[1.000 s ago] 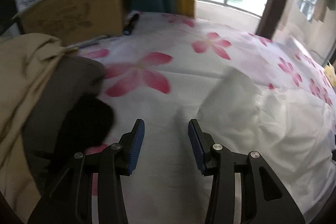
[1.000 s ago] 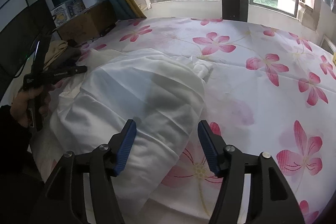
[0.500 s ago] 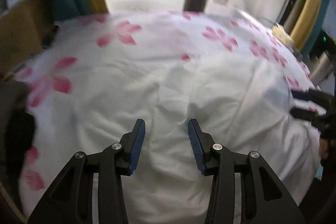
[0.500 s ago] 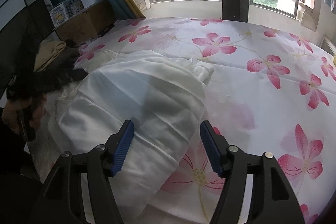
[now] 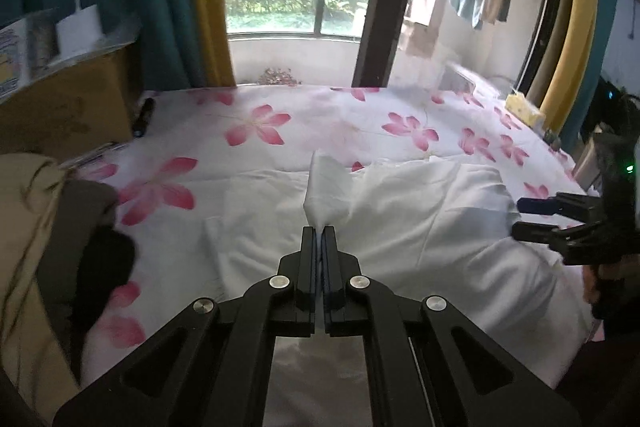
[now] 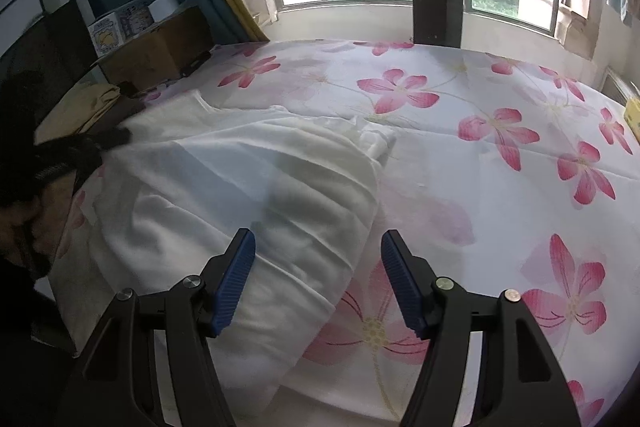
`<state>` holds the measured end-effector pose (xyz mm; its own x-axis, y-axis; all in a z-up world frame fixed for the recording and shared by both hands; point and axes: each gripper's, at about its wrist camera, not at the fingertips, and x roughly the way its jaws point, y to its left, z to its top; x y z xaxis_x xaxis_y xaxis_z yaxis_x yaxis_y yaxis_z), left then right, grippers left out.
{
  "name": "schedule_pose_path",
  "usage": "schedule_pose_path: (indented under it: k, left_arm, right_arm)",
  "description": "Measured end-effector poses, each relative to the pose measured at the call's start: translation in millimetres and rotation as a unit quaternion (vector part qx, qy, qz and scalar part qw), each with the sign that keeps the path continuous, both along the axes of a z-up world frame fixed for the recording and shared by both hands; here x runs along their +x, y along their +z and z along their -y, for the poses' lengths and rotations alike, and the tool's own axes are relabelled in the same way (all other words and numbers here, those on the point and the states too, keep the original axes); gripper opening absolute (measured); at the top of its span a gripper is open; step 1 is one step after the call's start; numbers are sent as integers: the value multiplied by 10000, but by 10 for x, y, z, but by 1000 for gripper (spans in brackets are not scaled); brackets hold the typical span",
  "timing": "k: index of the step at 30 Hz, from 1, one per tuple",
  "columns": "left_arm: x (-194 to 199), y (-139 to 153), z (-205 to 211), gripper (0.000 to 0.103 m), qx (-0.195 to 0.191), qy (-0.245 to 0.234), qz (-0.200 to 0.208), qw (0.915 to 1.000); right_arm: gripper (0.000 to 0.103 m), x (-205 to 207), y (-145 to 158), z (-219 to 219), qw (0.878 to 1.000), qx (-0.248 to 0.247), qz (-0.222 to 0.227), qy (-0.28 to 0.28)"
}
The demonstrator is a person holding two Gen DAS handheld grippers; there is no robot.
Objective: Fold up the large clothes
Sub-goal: 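Close the left gripper on the white fabric edge and release it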
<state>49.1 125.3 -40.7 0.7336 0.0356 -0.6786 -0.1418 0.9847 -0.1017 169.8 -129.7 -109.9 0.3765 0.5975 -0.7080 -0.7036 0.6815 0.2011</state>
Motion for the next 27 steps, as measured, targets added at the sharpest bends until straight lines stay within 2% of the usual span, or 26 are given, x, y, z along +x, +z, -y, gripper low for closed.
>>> schedule_pose_path:
  k: [5,7,10,17,19,21,22,23,25,27]
  left_arm:
    - [-135,-124,-95,2,-76,193,-159,9997]
    - [-129,-338,-185,2,-206,348,-303,9987]
    - [-110,-676,-304,2,-652,613,-582,9943]
    - [-91,-510,-267,5,-305,800,-544,9948]
    - [-80,-399,-222,13,-97,871,-453,9951]
    - [-57,-279,-176,36,103,918,-264,9954]
    - [-39,-222,-148,40,167,921,-171,9955]
    - [-10,-157,-116,44,207,903,-78,9957]
    - [67,-50,-32,44,190,737,73,9971]
    - [182,35,133,44,193,412,223,9987]
  right_arm:
    - [66,-28,-42,-133,9999,-70,-5,137]
    - [70,-34,-66,-186,9998,-76,11,183]
    - [79,-31,-150,-279,9996,-122,113,245]
    - [79,-51,-152,-355,9993,-189,143,278]
    - [79,-45,-76,-309,9996,-96,117,227]
    - [79,-44,23,-246,9996,23,210,161]
    - [79,-45,69,-214,9995,80,298,113]
    - [79,-34,114,-171,9990,131,416,37]
    - [79,6,164,-121,9984,118,542,-135]
    - [79,82,189,-66,9978,109,572,-328]
